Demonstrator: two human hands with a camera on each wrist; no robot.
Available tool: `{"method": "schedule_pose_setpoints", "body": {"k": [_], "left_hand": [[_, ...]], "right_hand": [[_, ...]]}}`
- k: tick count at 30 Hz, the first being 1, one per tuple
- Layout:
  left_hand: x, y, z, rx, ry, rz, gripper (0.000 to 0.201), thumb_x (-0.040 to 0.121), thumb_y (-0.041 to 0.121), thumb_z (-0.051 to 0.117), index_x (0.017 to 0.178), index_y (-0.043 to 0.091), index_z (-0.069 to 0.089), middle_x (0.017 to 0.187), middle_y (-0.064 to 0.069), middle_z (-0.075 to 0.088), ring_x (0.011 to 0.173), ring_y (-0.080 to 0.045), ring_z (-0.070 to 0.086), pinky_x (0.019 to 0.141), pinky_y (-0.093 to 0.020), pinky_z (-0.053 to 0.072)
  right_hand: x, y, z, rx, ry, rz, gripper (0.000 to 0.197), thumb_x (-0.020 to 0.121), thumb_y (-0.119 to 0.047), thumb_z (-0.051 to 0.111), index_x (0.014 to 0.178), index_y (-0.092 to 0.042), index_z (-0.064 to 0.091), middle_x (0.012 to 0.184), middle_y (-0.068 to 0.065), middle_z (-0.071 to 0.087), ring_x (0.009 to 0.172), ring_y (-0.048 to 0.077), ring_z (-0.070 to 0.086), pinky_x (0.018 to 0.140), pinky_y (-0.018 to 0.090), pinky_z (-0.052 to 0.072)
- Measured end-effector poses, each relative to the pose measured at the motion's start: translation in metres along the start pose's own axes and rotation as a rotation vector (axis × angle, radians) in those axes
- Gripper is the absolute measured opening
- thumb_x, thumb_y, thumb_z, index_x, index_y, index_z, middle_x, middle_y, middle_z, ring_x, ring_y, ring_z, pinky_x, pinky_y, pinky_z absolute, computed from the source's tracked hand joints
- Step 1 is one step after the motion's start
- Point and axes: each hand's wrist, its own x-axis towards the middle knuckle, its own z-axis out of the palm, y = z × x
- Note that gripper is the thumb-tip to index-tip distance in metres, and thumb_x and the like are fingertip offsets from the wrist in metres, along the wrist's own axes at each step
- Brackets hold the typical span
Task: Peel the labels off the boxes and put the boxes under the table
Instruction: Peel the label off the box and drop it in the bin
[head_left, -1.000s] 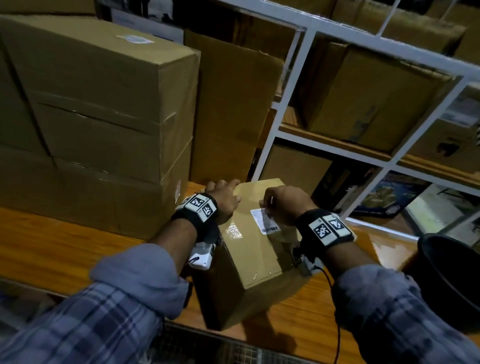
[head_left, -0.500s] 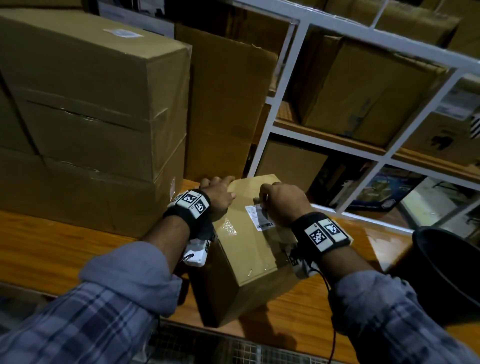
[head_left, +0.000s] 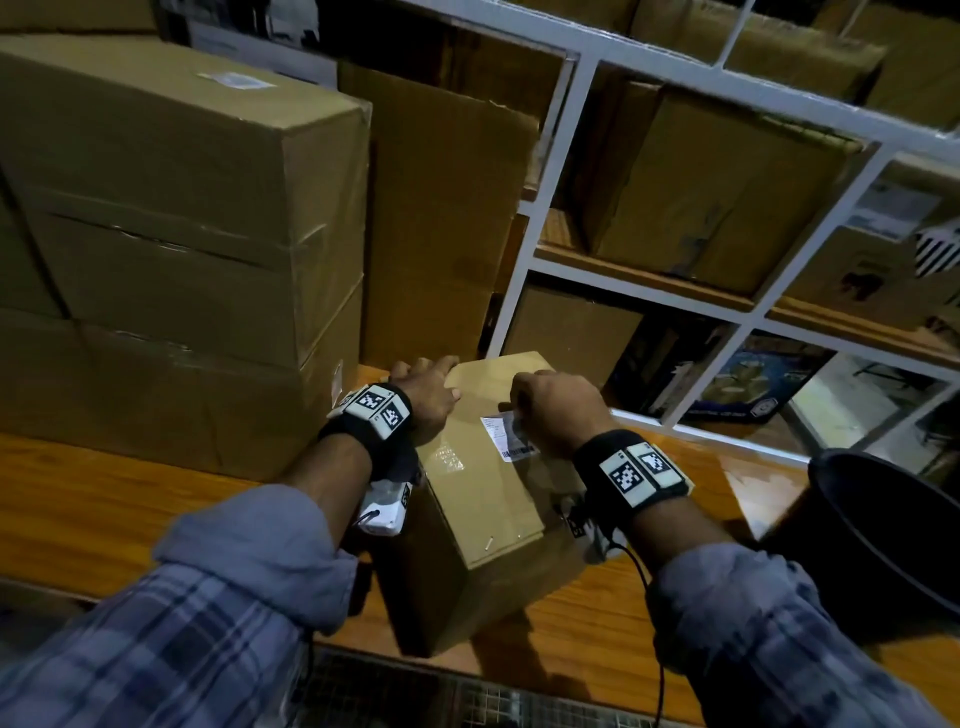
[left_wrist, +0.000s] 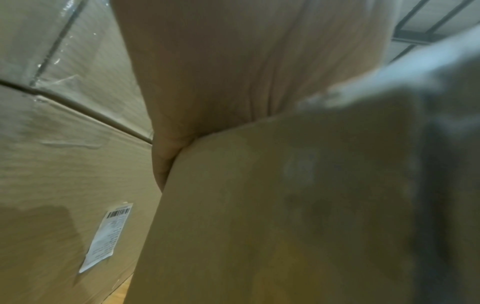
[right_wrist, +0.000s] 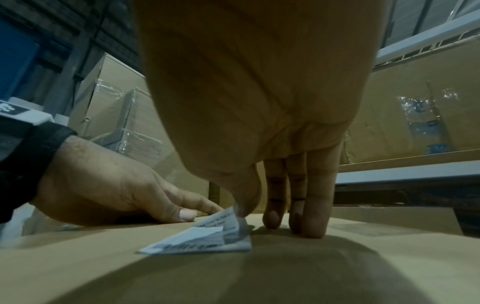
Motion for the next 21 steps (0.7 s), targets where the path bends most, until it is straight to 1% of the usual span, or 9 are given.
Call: {"method": "schedule_pose_setpoints", "body": {"k": [3, 6, 10, 16, 21], "left_hand": [[0.0010, 0.0001, -0.0001, 0.010, -0.003, -0.005, 0.060, 0.109, 0.042, 0.042, 0.163, 0.036, 0.016, 0.165, -0.011, 0.025, 0.150, -0.041, 0.020, 0.119, -0.054, 0.021], [0.0033, -0.0011, 0.0003, 0.008, -0.003, -0.008, 0.060, 0.109, 0.042, 0.042, 0.163, 0.037, 0.016, 0.165, -0.010, 0.025, 0.150, -0.041, 0.020, 0.119, -0.055, 0.022], [0.0051, -0.0020, 0.0018, -0.001, -0.001, -0.009, 0.060, 0.109, 0.042, 0.042, 0.163, 0.038, 0.015, 0.165, -0.010, 0.025, 0.150, -0.041, 0.020, 0.119, -0.056, 0.022], [0.0044, -0.0013, 0.0016, 0.003, -0.002, -0.006, 0.060, 0.109, 0.041, 0.042, 0.163, 0.036, 0.016, 0.164, -0.011, 0.025, 0.150, -0.041, 0.020, 0.120, -0.057, 0.022], [0.0059, -0.0027, 0.0027, 0.002, 0.001, -0.006, 0.060, 0.109, 0.042, 0.042, 0.163, 0.037, 0.016, 0.166, -0.010, 0.024, 0.151, -0.041, 0.019, 0.119, -0.057, 0.022]], "right_hand": [[0.0015, -0.0007, -0.0006, -0.017, -0.016, 0.000, 0.014, 0.099, -0.029, 0.064, 0.113, -0.026, 0.062, 0.101, 0.000, 0.066, 0.088, 0.021, 0.063, 0.079, 0.039, 0.059], [0.0035, -0.0025, 0.0001, -0.023, -0.030, -0.012, 0.017, 0.100, -0.025, 0.063, 0.116, -0.024, 0.061, 0.098, 0.001, 0.065, 0.087, 0.021, 0.063, 0.079, 0.039, 0.060], [0.0031, -0.0020, -0.0004, 0.001, -0.040, -0.013, 0.018, 0.100, -0.026, 0.063, 0.118, -0.023, 0.060, 0.098, 0.002, 0.066, 0.089, 0.021, 0.064, 0.081, 0.040, 0.061], [-0.0003, 0.0000, -0.0042, 0.027, -0.040, -0.002, 0.016, 0.100, -0.025, 0.064, 0.115, -0.024, 0.061, 0.099, 0.002, 0.067, 0.089, 0.021, 0.065, 0.080, 0.038, 0.061], [-0.0027, 0.0007, -0.0056, 0.046, -0.034, 0.014, 0.016, 0.098, -0.026, 0.068, 0.112, -0.022, 0.061, 0.100, 0.002, 0.070, 0.089, 0.022, 0.067, 0.079, 0.040, 0.063]]}}
